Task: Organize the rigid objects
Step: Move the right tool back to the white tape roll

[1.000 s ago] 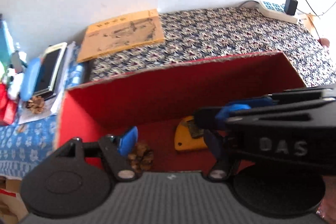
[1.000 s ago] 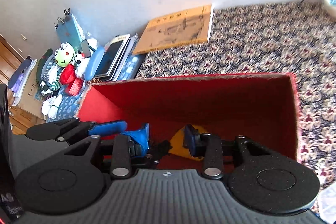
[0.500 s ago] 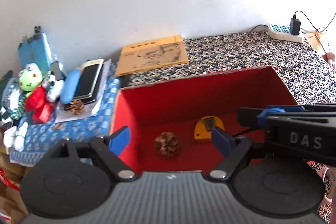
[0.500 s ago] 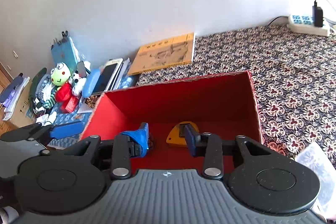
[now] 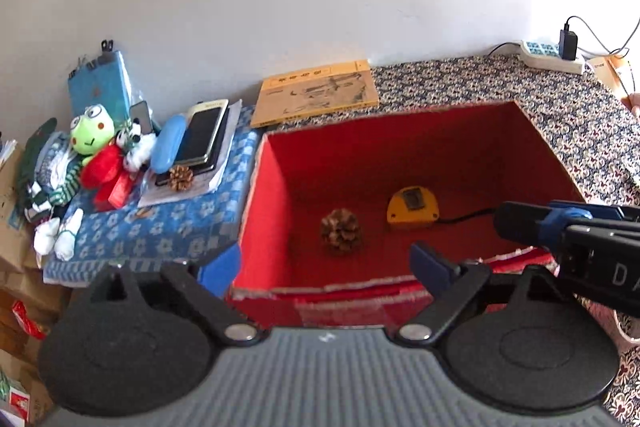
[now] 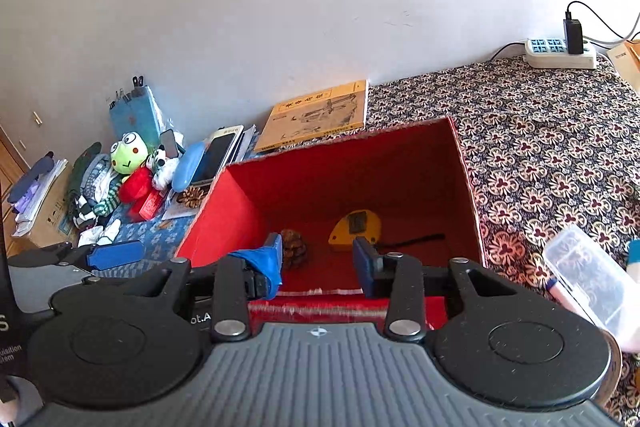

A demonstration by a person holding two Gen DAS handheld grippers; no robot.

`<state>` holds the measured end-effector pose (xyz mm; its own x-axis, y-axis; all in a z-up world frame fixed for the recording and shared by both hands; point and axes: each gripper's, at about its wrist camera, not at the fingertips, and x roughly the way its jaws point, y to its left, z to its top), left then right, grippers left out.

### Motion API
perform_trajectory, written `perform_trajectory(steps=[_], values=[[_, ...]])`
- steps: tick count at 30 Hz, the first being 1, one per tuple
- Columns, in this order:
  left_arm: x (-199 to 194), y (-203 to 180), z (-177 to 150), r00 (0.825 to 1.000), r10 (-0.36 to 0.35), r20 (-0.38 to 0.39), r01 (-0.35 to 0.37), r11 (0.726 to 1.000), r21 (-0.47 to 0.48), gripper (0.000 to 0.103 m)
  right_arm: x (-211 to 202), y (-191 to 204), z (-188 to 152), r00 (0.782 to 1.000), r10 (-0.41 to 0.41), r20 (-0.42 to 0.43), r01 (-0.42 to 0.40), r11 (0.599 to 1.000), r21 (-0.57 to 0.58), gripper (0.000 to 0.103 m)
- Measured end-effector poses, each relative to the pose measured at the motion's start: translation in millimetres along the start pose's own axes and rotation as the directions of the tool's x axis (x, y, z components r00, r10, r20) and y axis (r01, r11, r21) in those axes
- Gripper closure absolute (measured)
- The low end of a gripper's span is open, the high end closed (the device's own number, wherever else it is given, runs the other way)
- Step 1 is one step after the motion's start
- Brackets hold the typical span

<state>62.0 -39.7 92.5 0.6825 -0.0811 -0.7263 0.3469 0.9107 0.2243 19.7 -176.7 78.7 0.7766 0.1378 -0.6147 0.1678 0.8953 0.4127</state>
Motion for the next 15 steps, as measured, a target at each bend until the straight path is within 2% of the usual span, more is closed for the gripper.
perform_trajectory(steps=[15], values=[[-16,-35,-31,0.996,0.031,-0.087,-0.035,0.998,-0.046,0.011,-27,-22,-21,0.996,0.026,-0.091,-0.030,0.999,-0.044,0.081]])
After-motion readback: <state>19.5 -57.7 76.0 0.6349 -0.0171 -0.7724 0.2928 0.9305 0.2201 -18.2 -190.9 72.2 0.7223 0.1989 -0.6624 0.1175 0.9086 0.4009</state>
